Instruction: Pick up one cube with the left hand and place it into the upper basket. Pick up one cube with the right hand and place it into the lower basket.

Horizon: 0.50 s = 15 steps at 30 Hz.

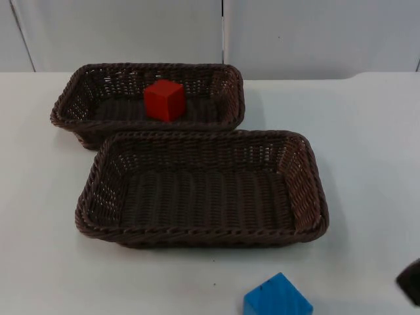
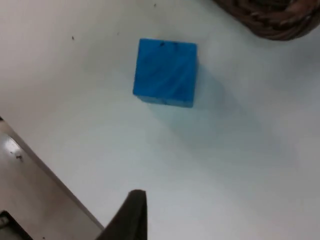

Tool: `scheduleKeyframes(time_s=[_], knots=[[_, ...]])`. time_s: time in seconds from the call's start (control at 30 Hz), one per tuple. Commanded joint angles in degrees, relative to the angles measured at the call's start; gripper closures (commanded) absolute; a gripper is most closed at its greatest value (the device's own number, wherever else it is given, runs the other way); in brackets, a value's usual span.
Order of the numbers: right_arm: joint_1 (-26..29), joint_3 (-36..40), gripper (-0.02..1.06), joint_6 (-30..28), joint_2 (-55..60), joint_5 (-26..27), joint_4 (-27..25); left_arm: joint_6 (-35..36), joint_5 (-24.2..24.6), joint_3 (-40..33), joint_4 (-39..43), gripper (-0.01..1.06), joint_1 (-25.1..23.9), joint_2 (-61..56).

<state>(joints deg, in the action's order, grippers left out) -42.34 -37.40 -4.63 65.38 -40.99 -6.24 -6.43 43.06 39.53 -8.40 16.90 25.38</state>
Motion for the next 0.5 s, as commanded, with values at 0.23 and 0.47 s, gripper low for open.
scheduleKeyframes(time_s=[0.23,0.47], knots=[[-12.32,-0.2,-0.01,16.42,13.04,12.63,7.83,0.23,0.04,-0.22,0.29,0.0,0.29,-0.39],[-13.72,-4.87,-0.01,20.82,23.48,13.69,7.83,0.23,0.04,-0.22,0.29,0.0,0.29,-0.39]])
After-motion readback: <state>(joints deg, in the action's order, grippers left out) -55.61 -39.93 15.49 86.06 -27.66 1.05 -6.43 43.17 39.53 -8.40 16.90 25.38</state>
